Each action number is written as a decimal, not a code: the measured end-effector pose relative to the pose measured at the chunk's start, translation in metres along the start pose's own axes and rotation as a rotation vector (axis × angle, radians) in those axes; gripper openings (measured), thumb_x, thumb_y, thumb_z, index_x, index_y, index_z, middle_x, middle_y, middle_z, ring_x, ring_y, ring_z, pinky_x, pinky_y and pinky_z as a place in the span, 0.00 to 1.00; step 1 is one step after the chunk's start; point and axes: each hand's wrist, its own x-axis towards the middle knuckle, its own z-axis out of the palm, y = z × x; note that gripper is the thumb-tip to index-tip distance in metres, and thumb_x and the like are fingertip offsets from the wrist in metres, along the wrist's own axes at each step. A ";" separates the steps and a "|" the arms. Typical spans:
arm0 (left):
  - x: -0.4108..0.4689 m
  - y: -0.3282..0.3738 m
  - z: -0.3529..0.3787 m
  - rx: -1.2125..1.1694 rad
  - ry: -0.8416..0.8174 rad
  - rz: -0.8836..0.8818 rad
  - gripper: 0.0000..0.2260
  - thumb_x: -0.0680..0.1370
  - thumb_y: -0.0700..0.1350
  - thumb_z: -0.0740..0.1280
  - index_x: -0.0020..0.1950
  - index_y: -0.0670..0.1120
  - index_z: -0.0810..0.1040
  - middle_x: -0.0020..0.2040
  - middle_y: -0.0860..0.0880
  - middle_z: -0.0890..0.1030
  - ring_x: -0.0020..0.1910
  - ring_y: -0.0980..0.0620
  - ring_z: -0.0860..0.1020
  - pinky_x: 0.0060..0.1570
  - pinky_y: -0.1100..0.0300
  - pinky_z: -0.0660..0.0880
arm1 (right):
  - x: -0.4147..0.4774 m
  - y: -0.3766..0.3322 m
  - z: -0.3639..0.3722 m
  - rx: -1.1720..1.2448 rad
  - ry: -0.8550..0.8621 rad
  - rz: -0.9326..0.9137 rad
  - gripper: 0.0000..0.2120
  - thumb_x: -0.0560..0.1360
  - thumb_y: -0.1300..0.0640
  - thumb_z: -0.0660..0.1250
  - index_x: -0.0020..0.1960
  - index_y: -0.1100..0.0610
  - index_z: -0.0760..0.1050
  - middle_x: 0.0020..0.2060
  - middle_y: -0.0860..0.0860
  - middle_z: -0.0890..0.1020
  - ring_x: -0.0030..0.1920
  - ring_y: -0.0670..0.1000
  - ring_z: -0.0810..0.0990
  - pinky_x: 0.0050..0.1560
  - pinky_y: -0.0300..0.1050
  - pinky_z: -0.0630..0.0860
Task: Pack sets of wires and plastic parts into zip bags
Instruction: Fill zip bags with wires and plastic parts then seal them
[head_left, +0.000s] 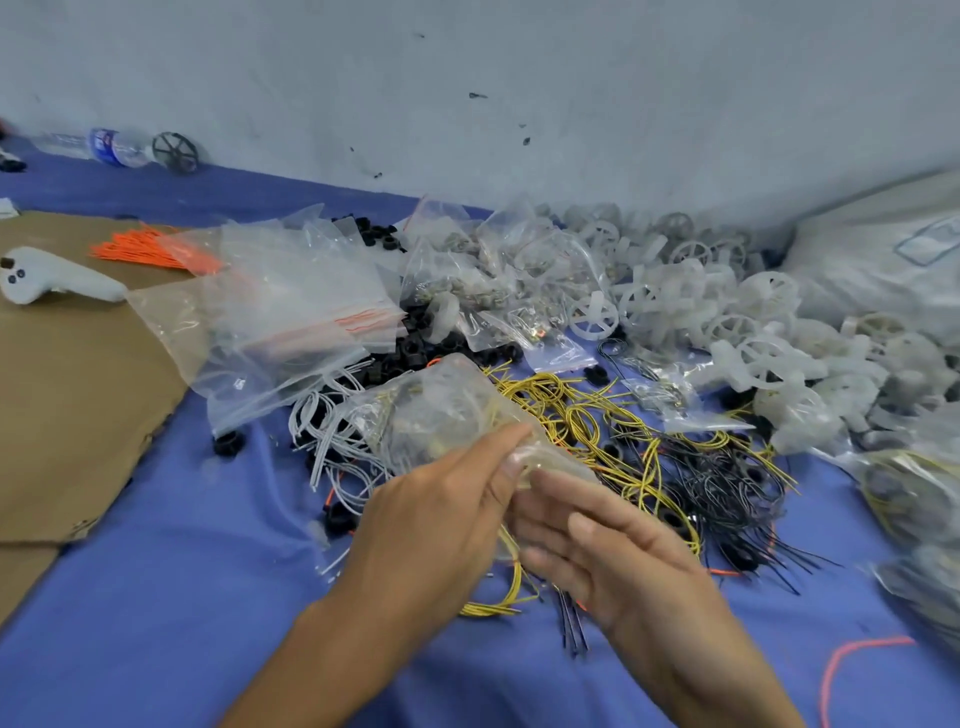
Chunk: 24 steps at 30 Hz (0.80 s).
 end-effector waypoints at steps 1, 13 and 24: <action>0.002 0.000 0.000 -0.001 0.008 -0.007 0.18 0.81 0.61 0.50 0.70 0.66 0.66 0.53 0.56 0.82 0.47 0.50 0.79 0.41 0.56 0.74 | -0.014 -0.002 -0.013 -0.122 0.062 -0.027 0.15 0.73 0.61 0.68 0.59 0.57 0.81 0.54 0.61 0.83 0.55 0.57 0.83 0.49 0.44 0.80; 0.007 0.005 0.008 -0.049 0.009 -0.011 0.18 0.81 0.60 0.51 0.70 0.65 0.68 0.50 0.52 0.84 0.49 0.44 0.79 0.42 0.53 0.73 | -0.033 0.039 -0.063 -1.381 0.386 -0.105 0.09 0.77 0.54 0.68 0.54 0.42 0.78 0.49 0.39 0.74 0.52 0.44 0.75 0.52 0.44 0.74; 0.007 0.006 0.008 -0.053 0.021 -0.009 0.17 0.82 0.59 0.52 0.69 0.65 0.69 0.45 0.52 0.82 0.44 0.46 0.78 0.38 0.56 0.67 | -0.018 0.034 -0.057 -1.658 0.509 0.029 0.03 0.73 0.46 0.70 0.46 0.43 0.79 0.45 0.45 0.71 0.47 0.51 0.68 0.51 0.47 0.68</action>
